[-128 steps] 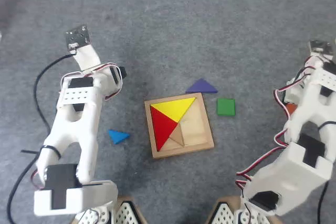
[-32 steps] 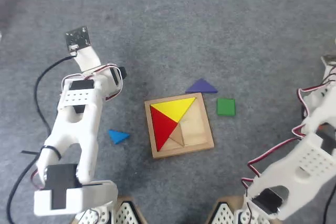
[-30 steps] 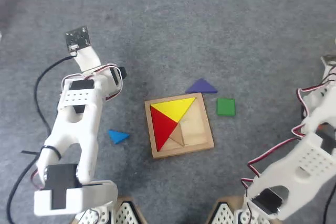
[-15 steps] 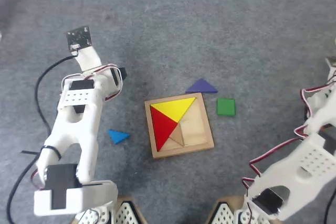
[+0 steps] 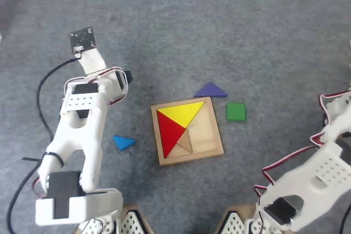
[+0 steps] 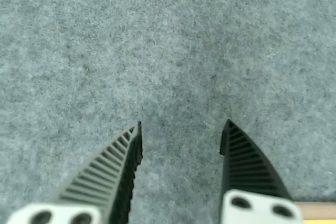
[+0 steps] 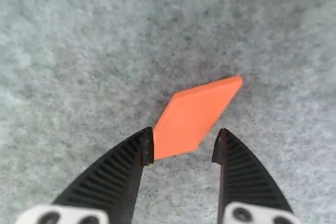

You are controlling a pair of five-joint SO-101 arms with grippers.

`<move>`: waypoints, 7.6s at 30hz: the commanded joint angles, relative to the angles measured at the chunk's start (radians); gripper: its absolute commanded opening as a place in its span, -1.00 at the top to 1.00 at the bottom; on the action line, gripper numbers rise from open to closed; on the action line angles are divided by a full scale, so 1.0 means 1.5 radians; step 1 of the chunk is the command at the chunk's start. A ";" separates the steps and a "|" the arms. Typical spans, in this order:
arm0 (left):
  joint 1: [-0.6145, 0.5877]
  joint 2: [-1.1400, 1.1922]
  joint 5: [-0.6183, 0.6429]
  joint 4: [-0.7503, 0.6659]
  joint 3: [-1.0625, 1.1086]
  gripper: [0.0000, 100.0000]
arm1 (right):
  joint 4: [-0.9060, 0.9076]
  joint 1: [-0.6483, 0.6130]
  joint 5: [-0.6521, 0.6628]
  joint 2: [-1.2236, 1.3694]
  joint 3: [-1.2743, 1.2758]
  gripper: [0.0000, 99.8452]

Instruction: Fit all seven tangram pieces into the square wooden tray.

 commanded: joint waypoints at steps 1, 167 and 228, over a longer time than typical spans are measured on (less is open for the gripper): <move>-0.003 -0.031 -0.005 -0.013 -0.006 0.53 | -0.029 -0.004 -0.008 -0.010 -0.003 0.60; 0.013 -0.031 -0.006 -0.016 -0.001 0.53 | -0.064 -0.775 -0.186 -0.465 0.484 0.55; 0.013 -0.031 -0.006 -0.015 -0.004 0.53 | -0.190 -0.962 -0.227 -0.427 0.523 0.55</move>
